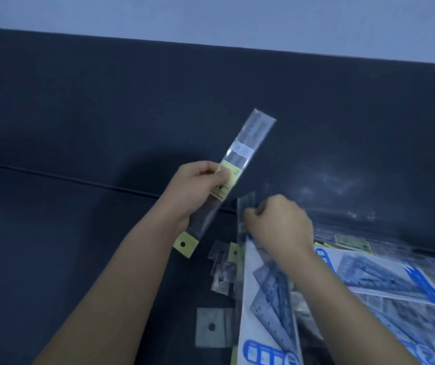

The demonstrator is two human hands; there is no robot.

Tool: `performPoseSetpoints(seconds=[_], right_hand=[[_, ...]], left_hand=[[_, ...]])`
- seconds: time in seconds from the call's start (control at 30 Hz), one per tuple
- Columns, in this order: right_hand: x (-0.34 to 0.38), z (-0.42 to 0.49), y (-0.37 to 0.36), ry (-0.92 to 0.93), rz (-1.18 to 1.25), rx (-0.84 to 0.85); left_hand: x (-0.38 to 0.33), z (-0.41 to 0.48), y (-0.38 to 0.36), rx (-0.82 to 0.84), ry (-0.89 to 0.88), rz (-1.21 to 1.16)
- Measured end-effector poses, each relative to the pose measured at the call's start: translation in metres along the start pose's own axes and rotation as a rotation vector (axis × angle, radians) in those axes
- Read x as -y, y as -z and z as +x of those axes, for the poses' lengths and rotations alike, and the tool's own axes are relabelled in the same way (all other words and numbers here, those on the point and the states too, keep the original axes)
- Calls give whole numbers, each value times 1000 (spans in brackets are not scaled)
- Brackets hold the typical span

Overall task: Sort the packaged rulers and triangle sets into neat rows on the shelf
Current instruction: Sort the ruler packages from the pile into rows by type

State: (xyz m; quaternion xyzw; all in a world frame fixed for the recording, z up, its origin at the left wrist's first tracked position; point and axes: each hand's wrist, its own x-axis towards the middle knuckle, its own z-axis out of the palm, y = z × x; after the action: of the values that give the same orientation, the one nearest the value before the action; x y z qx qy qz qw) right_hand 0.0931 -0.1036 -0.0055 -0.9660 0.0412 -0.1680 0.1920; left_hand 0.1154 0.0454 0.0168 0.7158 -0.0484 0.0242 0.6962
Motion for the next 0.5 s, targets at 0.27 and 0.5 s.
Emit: performPoseSetpoints(seconds=[0.27,0.5], right_hand=[[-23,14,18,-315,1053,90],[-23,11,24,-418,1429,21]], left_hand=[[-1,1,3,-17,32,-45],[3,-1,-2,-29,19,-82]])
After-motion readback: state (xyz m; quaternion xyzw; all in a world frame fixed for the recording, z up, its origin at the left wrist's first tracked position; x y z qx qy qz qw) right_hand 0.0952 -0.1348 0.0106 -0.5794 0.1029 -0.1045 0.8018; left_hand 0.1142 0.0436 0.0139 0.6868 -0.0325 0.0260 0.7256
